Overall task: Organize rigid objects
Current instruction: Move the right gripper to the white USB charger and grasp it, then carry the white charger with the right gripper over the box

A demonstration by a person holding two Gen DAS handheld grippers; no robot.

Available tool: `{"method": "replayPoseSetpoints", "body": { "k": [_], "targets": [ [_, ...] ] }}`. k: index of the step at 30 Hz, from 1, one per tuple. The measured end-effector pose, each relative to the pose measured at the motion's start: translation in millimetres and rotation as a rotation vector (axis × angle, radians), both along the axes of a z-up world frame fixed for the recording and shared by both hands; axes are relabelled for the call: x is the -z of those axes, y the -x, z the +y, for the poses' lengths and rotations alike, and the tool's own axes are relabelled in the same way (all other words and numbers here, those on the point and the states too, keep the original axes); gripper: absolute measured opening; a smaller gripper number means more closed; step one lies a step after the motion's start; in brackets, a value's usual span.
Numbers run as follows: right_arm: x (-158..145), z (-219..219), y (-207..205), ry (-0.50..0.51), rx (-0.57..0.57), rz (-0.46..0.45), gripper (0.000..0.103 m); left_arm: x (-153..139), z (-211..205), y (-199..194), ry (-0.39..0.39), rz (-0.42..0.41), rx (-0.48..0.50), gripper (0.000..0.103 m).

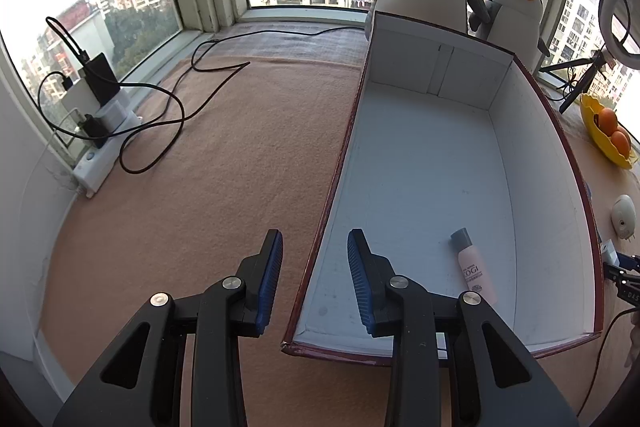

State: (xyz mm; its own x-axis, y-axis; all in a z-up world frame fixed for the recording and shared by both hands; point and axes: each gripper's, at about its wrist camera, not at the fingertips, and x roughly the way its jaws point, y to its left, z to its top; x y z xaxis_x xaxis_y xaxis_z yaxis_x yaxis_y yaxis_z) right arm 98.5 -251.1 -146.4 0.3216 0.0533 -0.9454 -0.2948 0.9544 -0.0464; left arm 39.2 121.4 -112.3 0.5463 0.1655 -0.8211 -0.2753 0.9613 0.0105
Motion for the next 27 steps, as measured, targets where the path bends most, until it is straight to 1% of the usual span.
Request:
{"method": "replayPoseSetpoints", "body": {
  "k": [9,15,21,27],
  "targets": [
    [-2,0,5,-0.013,0.033,-0.026,0.034,0,-1,0,0.000,-0.004,0.008,0.022],
    [-6,-3,11,-0.027,0.057,-0.056,0.033,0,-2,0,0.000,-0.003,0.008,0.020],
    [-22,-4,17,-0.050,0.076,-0.093,0.032,0,-1,-1,0.001,-0.006,0.005,0.019],
    [-48,6,21,-0.066,0.062,-0.147,0.032,0,1,-1,-0.002,-0.009,0.001,0.015]
  ]
}}
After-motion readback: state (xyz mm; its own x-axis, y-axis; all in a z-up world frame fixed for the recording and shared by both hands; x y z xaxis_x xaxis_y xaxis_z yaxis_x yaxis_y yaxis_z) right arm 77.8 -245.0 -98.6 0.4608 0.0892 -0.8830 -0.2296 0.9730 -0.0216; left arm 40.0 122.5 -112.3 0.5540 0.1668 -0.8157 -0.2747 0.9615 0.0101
